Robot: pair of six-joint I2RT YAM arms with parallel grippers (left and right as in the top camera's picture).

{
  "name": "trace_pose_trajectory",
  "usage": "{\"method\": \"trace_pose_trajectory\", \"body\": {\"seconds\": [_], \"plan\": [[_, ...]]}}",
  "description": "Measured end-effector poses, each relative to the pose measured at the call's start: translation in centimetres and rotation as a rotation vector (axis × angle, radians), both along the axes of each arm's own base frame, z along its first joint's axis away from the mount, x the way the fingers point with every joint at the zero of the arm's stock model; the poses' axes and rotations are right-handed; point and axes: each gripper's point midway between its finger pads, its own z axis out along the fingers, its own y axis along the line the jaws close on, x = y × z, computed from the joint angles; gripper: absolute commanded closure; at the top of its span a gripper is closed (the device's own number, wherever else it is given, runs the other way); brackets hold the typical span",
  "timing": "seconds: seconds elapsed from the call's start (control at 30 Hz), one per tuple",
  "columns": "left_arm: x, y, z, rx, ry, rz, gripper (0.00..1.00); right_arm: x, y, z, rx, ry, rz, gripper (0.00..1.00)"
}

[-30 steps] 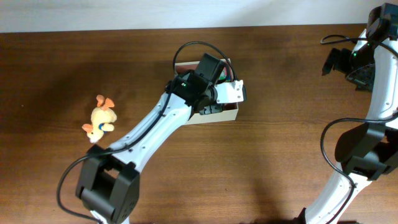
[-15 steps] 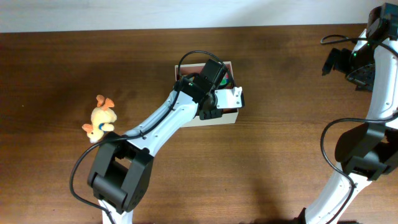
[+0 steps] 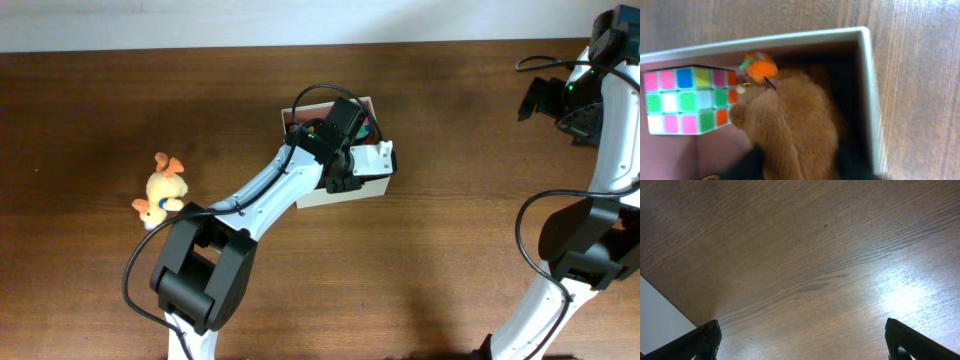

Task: Pack container
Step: 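Open the left gripper to release the hamster and withdraw left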

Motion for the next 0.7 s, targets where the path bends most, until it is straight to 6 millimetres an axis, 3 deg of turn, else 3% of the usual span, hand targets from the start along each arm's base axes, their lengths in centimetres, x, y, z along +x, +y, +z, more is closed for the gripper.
{"method": "trace_pose_trajectory", "body": {"seconds": [0.3,0.4,0.53,0.7], "plan": [[1.8,0.0,1.6,0.003,-0.061,0.071,0.01,0.0,0.0,0.0,0.0,0.0,-0.001,0.01],[3.0,-0.4,3.4,-0.017,-0.104,0.097,0.01,0.0,0.0,0.0,0.0,0.0,0.001,0.01],[4.2,-0.4,7.9,-0.079,-0.176,0.178,0.01,0.0,0.0,0.0,0.0,0.0,0.0,0.01],[3.7,0.5,13.9,-0.18,-0.22,0.28,0.01,0.0,0.0,0.0,0.0,0.0,0.0,0.01]]}}
